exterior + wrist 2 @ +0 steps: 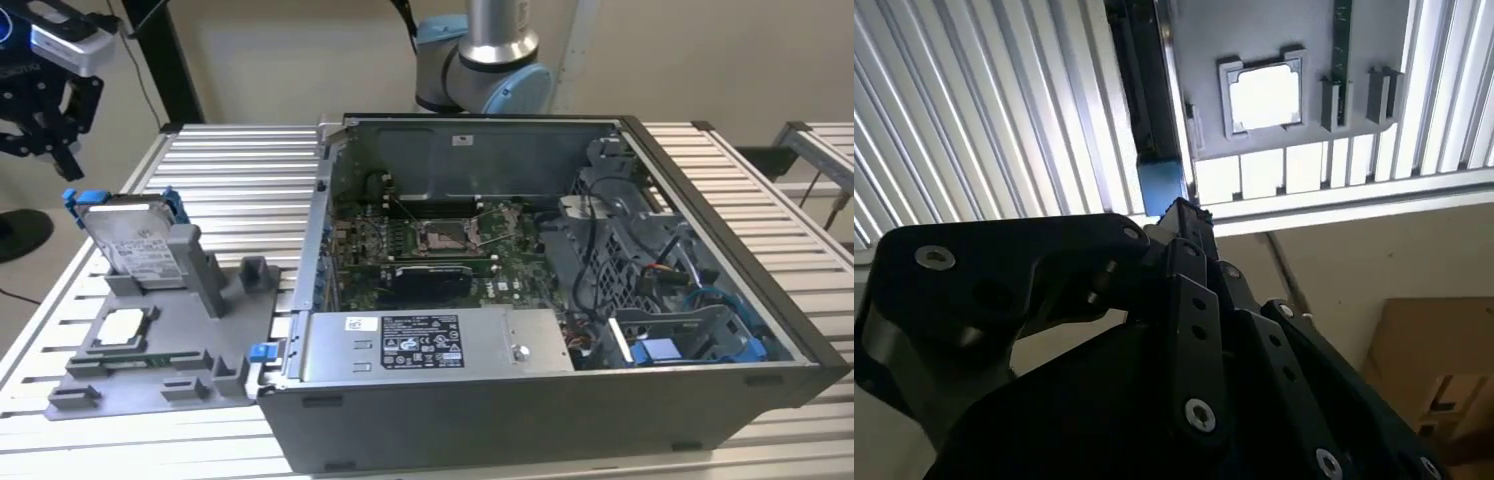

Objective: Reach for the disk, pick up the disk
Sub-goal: 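Pick up the disk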

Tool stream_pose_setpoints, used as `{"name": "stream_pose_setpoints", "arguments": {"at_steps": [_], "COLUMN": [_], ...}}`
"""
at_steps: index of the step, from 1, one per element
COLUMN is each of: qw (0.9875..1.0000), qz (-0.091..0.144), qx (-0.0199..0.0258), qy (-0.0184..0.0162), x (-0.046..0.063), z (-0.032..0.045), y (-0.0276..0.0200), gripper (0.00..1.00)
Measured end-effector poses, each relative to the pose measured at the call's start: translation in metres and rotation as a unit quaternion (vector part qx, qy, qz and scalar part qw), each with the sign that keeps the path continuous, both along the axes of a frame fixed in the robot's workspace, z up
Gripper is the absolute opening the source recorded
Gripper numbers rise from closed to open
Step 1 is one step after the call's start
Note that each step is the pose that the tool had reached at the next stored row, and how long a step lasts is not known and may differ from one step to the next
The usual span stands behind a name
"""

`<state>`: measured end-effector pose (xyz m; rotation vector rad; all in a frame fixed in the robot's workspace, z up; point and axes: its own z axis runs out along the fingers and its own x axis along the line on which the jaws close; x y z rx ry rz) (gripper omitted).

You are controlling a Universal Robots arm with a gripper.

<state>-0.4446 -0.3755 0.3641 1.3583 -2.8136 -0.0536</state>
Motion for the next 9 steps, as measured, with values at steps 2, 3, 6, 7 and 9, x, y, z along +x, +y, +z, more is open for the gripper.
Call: {"name": "stream_pose_setpoints", "arguments": {"at_steps": [2,3,6,7,9], "qw": [0.9998,0.9996,0.9985,0.998,0.9966], "qz": [0.018,0.027,0.055,0.064,0.082], "qx": [0.0,0.0,0.0,0.0,0.0], "qy": [0.0,0.0,0.0,0.0,0.0], "x": [0.0,0.0,0.0,0.0,0.0], "z": [0.0,0.0,0.0,0.0,0.0], "y": [0.0,0.0,0.0,0.0,0.0], "gripper": [0.0,0.0,0.0,0.0,0.0]}}
